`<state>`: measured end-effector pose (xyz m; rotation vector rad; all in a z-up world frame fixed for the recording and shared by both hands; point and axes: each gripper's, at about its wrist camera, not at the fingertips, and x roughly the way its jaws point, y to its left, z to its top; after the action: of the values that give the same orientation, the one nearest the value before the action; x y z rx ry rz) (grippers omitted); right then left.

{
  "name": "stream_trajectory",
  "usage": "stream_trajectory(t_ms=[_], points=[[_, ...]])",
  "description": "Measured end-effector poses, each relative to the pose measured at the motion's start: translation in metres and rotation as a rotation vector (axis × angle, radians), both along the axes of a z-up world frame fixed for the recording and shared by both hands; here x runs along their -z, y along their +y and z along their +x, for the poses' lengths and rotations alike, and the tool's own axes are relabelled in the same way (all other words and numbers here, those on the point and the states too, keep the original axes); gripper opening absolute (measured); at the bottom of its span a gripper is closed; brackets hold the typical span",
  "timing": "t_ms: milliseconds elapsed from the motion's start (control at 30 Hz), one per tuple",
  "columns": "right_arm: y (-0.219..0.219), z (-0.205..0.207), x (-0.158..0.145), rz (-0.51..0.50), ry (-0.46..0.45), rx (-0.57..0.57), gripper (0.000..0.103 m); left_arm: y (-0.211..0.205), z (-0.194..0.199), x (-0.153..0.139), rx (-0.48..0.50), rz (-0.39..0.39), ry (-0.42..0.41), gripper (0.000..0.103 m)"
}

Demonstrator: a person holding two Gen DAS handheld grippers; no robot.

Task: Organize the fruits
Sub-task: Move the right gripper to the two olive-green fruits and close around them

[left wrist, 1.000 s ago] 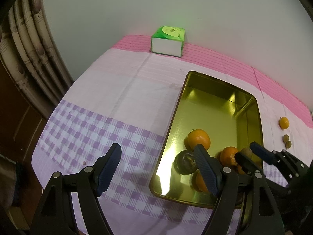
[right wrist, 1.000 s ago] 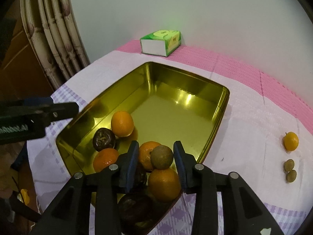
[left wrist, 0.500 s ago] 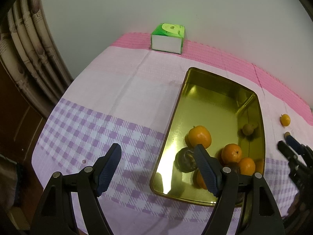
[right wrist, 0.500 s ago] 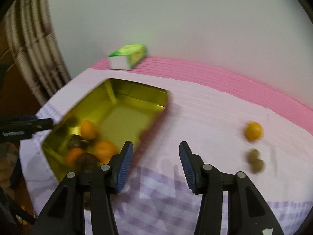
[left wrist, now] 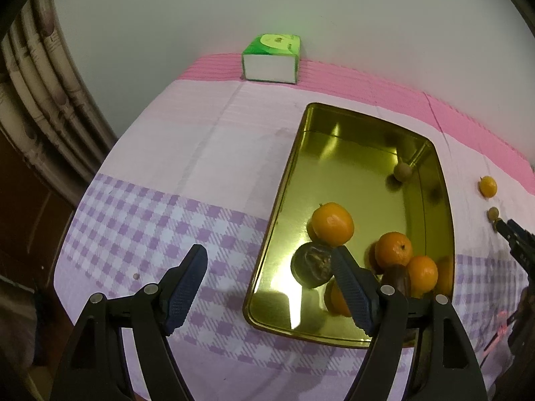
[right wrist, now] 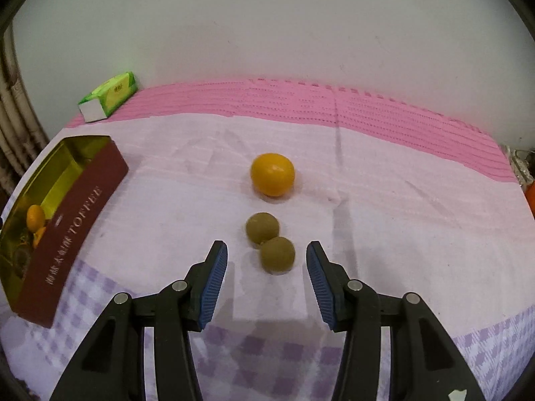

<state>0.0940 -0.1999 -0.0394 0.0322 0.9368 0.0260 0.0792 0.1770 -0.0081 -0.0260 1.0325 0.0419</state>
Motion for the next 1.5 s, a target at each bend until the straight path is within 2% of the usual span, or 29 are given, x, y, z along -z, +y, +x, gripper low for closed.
stream_trajectory(t_ms=[267, 467, 667, 900, 1067, 1233, 1500], points=[[0.001, 0.013, 0.013, -0.006, -0.006, -0.073, 0.045, -0.009, -0.002, 0.001, 0.036, 0.011, -0.019, 0.077], [-0.004, 0.011, 0.016, 0.028, -0.01, -0.093, 0.031, -0.016, -0.001, 0.001, 0.039, 0.035, -0.024, 0.077], [-0.013, 0.005, 0.015, 0.061, -0.012, -0.097, 0.024, -0.037, 0.005, -0.004, 0.053, 0.036, -0.021, 0.077], [-0.028, -0.003, 0.014, 0.045, -0.009, -0.071, 0.024, -0.111, 0.024, -0.02, 0.196, 0.019, -0.043, 0.077], [-0.057, -0.009, 0.015, 0.033, -0.001, 0.033, 0.024, -0.175, 0.043, -0.02, 0.287, -0.021, -0.036, 0.077], [-0.081, -0.013, 0.016, 0.036, 0.0, 0.104, 0.024, -0.238, 0.064, -0.01, 0.369, -0.062, -0.017, 0.077], [-0.079, -0.013, 0.018, 0.007, -0.002, 0.11, 0.024, -0.306, 0.085, 0.018, 0.448, -0.021, -0.013, 0.077]])
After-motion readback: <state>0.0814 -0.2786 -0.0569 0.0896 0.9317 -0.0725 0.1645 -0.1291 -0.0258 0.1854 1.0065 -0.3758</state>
